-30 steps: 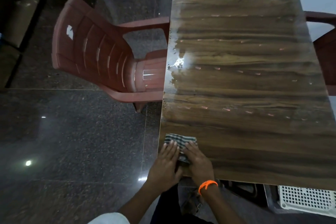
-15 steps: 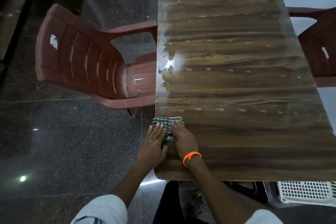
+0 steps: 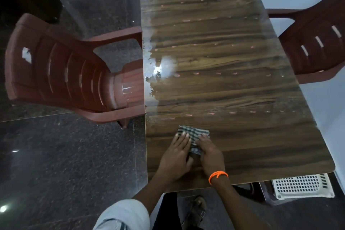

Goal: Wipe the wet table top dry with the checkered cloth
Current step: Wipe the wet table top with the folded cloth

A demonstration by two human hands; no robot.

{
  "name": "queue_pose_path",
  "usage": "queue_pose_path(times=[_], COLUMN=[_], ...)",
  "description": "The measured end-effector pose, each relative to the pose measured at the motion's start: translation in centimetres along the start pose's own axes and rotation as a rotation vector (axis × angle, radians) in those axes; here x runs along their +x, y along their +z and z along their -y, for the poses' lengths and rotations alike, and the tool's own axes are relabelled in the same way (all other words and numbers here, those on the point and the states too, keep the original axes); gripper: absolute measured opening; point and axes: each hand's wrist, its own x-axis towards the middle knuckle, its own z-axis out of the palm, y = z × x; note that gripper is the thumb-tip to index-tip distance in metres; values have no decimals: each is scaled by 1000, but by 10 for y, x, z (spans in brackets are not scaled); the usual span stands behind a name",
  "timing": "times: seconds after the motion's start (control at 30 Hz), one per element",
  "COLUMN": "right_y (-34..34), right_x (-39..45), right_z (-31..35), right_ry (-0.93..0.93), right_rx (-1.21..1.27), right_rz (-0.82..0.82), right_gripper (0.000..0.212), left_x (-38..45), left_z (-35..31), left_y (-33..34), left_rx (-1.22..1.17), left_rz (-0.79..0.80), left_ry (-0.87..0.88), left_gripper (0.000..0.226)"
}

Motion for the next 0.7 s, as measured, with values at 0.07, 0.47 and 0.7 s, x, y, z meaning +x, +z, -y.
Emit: queue_pose_path(times=[0.07,0.47,0.7], right_y=[-2,67,55], right_x=[20,43,-9], right_z=[-4,95,74], right_ry=[1,-206,-206], right_rx=[7,-9,15], right_rz=[-31,160,103], right_gripper=[49,32,33], left_x=[21,-53,-74], left_z=[5,102,67], left_y=[-5,-23,-3], left_rx=[17,-38,-70], left_rz=[1,-139,-113], left_ry=[-5,-183,-104], left_gripper=[67,62,67])
